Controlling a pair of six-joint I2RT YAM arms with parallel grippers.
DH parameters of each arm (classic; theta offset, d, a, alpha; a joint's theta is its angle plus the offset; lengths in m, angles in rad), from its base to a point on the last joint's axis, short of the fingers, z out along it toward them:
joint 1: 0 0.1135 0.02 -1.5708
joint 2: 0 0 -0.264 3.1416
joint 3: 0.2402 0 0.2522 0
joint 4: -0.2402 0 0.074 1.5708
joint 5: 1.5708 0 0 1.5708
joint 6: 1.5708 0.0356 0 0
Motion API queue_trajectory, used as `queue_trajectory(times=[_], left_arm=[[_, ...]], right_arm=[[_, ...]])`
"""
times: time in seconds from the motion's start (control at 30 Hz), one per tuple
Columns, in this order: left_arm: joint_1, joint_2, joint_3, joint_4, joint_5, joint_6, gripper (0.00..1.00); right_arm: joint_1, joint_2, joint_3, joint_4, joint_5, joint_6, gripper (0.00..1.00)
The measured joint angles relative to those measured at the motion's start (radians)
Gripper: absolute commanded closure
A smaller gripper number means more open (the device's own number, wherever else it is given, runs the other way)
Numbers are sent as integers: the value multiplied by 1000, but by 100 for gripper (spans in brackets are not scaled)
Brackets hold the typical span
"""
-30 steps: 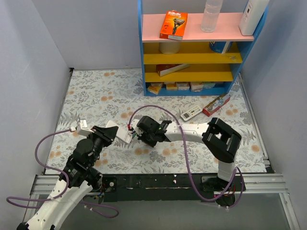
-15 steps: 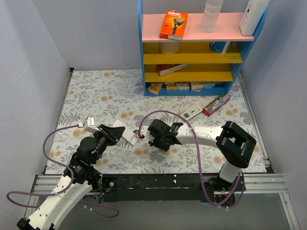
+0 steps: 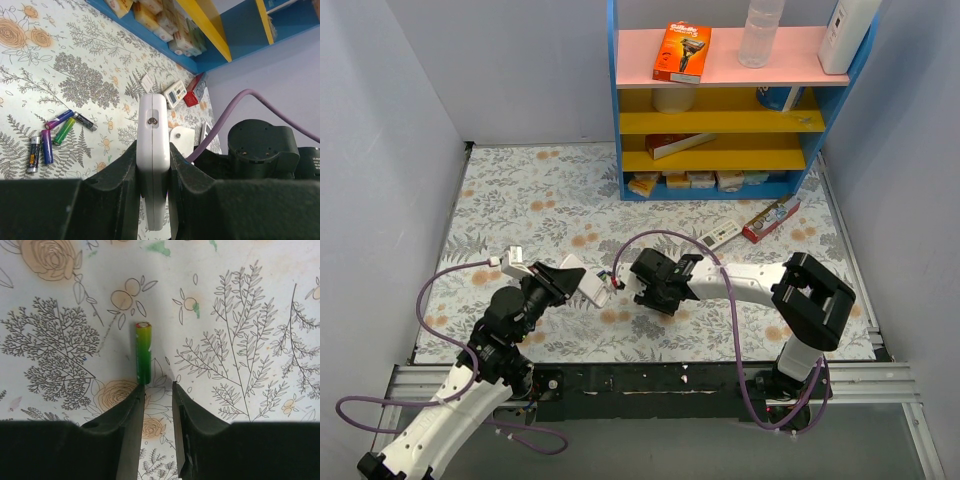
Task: Load the batteries into the remote control
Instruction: Pick up the battery from the center of the board.
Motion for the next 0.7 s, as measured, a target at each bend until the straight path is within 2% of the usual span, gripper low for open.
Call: queue_trajectory(times=[0.53, 0.7], left_arm=[[0, 83, -43, 106, 82, 24, 100], [0, 117, -60, 140, 101, 33, 100]], right_arm=[[-55, -36, -32, 5, 66, 98, 62], [-62, -130, -58, 6, 34, 111, 50]])
